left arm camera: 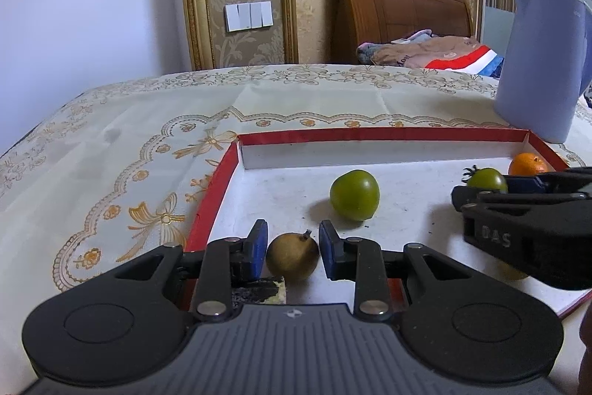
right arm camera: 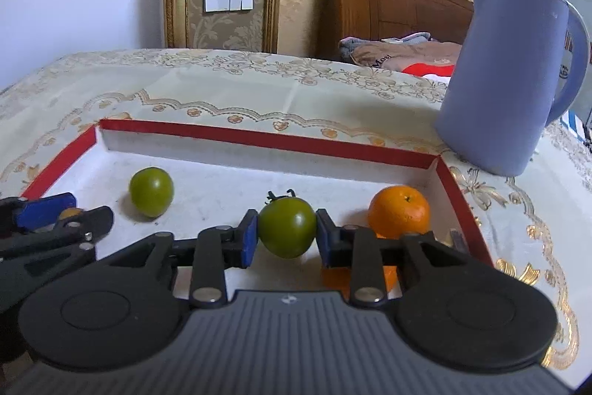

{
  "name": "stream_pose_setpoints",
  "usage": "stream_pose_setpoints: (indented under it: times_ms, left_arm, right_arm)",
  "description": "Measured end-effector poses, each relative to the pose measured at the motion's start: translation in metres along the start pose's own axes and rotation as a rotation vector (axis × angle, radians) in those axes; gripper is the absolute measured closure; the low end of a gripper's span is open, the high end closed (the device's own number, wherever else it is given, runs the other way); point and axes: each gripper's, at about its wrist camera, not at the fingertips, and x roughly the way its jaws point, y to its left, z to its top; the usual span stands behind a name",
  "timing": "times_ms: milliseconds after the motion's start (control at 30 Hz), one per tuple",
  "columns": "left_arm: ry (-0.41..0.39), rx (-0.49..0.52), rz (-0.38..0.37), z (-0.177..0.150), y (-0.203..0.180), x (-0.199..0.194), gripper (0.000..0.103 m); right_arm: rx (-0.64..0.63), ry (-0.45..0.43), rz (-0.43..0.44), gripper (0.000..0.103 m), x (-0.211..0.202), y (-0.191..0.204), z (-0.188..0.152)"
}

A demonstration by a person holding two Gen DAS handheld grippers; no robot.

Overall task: Organize fruits
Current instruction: 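Carry the brown pear and green tomato over the red box with both tools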

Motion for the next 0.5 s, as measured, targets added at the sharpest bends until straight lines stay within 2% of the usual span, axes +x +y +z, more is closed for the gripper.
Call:
stream_pose_setpoints:
  times_ms: [300, 433, 500]
  left_arm:
    - [0.006, -0.009, -0.008, 0.001, 0.002, 0.003, 0.073]
    - [0.005, -0.037, -0.022, 0.0, 0.007, 0.001, 0.073]
    - [0.008, -0.032, -0.018, 0.001, 0.006, 0.002, 0.067]
  right_arm:
    - [-0.002, -0.001, 0.03, 0.074, -0.005, 0.002, -0.004]
    - [0.03, -0.001, 0.052, 0.067, -0.01, -0.005, -0.004]
    - [0.032, -0.003, 0.055, 0.065, -0.011, -0.005, -0.004]
